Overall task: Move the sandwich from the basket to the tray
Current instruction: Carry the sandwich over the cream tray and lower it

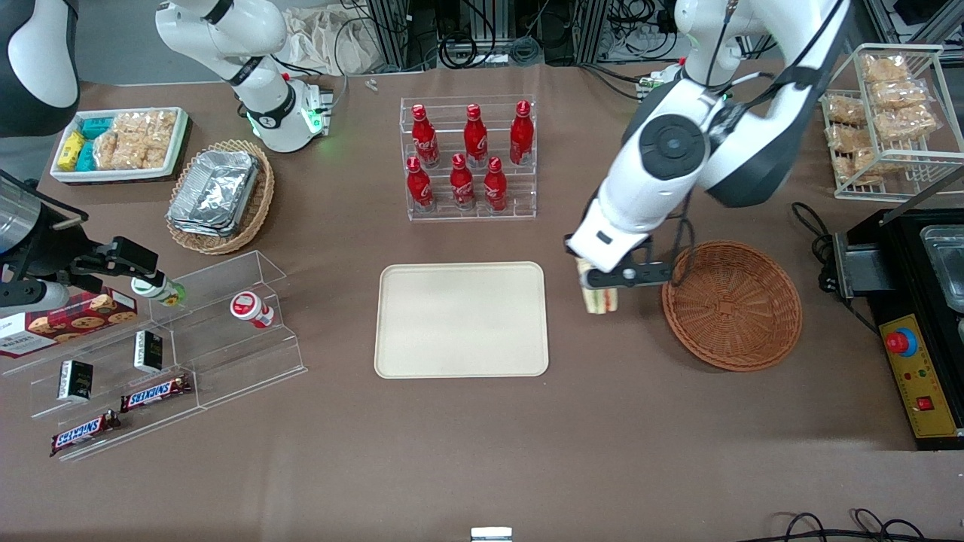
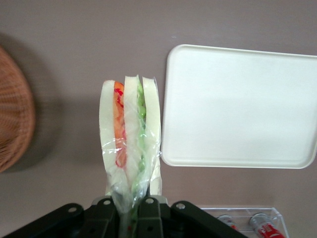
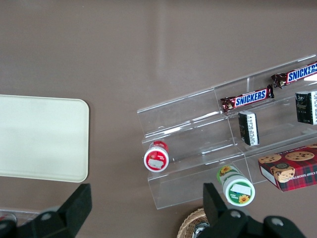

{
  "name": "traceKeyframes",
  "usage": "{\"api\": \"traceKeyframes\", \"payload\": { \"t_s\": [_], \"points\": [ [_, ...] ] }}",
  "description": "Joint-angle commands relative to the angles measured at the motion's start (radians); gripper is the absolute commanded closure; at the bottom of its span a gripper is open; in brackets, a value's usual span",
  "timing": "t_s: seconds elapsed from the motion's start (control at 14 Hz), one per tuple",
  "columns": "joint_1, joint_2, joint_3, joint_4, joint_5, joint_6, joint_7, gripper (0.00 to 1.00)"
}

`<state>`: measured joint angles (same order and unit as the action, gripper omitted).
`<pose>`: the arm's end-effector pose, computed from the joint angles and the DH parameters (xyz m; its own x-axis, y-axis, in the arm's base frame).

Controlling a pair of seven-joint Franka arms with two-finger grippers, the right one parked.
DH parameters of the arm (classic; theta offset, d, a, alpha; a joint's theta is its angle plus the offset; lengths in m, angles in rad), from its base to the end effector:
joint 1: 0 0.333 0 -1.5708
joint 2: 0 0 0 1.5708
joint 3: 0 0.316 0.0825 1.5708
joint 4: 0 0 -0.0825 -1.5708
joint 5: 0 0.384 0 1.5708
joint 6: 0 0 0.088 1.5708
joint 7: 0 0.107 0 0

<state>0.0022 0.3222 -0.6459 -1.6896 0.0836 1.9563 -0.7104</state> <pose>0.5346 -0.3476 0.4422 0.9961 0.0581 -0.0660 0.0642 -0.9936 0.0933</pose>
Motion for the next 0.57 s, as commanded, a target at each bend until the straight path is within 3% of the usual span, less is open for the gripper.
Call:
{"api": "traceKeyframes", "payload": {
  "t_s": [0.0,0.5],
  "points": [
    [-0.056,0.139,-0.003,0.066,0.018,0.079,0.002,0.98],
    [-0.136,0.385,0.005,0.07,0.229,0.309,-0.067,1.0]
  ]
}}
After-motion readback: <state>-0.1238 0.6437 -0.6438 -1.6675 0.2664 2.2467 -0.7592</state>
